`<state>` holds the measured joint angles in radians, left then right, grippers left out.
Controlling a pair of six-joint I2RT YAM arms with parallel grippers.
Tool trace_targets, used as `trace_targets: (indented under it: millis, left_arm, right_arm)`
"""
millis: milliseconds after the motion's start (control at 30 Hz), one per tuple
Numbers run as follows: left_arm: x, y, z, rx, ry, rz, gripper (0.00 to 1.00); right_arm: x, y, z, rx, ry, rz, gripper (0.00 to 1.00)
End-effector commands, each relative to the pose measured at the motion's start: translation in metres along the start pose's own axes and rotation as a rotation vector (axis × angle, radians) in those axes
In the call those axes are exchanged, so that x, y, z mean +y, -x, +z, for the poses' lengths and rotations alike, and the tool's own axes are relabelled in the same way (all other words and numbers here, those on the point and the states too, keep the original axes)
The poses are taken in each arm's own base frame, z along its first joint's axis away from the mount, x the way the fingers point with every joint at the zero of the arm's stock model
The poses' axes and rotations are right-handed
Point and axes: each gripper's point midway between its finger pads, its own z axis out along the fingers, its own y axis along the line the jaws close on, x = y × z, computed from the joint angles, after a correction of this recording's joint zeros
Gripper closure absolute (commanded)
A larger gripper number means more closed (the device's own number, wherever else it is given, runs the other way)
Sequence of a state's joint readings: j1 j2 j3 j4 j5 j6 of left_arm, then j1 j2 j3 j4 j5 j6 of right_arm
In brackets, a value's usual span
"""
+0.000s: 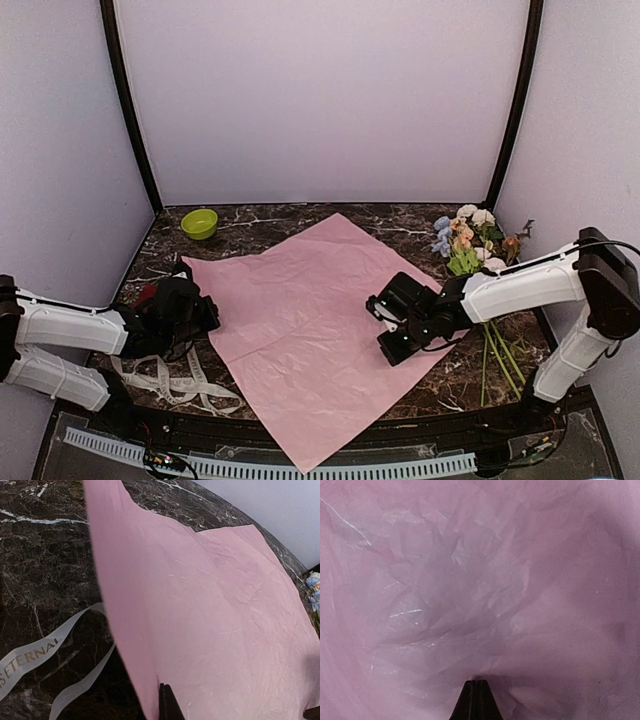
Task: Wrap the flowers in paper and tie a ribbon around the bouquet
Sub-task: Unfold the folded wrapping paper at the center of the board, then pick up the fake flower from the corner of the board.
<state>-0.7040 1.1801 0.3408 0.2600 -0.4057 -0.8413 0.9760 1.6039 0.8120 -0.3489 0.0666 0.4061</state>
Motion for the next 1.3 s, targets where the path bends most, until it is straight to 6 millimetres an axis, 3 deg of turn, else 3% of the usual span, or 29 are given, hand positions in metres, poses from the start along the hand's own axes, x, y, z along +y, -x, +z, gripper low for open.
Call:
trace_targets:
  millis: [0, 133, 300, 467, 533, 633, 867, 1033, 1133, 1267]
  left_arm:
    - [-0.007, -0.005, 0.007, 0.039, -0.015, 0.006, 1.00]
    - [0.000, -0.012, 0.011, 0.062, 0.030, -0.014, 1.00]
    - [0.010, -0.015, 0.008, 0.078, 0.069, -0.032, 0.98]
    - [0.013, 0.002, -0.004, 0.034, 0.104, -0.022, 0.33]
    - [0.013, 0.018, -0.011, -0.011, 0.134, 0.005, 0.17]
    - [0.010, 0.040, -0.022, -0.050, 0.177, 0.081, 0.05]
    - [-0.009, 0.063, -0.028, -0.085, 0.146, 0.210, 0.03]
    - [-0.018, 0.063, -0.026, -0.090, 0.103, 0.235, 0.03]
    - [-0.017, 0.059, -0.024, -0.085, 0.099, 0.252, 0.04]
    - [-0.018, 0.058, -0.022, -0.081, 0.098, 0.264, 0.04]
  right_arm:
    - [-0.032, 0.004, -0.022, -0.011, -0.091, 0.054, 0.99]
    - [-0.070, 0.010, -0.023, -0.036, -0.148, 0.143, 0.94]
    - [-0.087, 0.024, -0.040, -0.085, -0.170, 0.184, 0.86]
    - [-0.142, 0.031, -0.073, -0.168, -0.256, 0.312, 0.57]
    - [-0.168, 0.026, -0.081, -0.157, -0.306, 0.367, 0.53]
    - [-0.204, 0.015, -0.089, -0.122, -0.392, 0.435, 0.53]
    - [-0.260, 0.015, -0.074, -0.068, -0.381, 0.554, 0.55]
    - [-0.275, 0.012, -0.049, 0.011, -0.387, 0.568, 0.60]
    - [-0.279, 0.009, -0.039, 0.042, -0.400, 0.568, 0.71]
    - [-0.282, 0.008, -0.038, 0.044, -0.415, 0.566, 0.91]
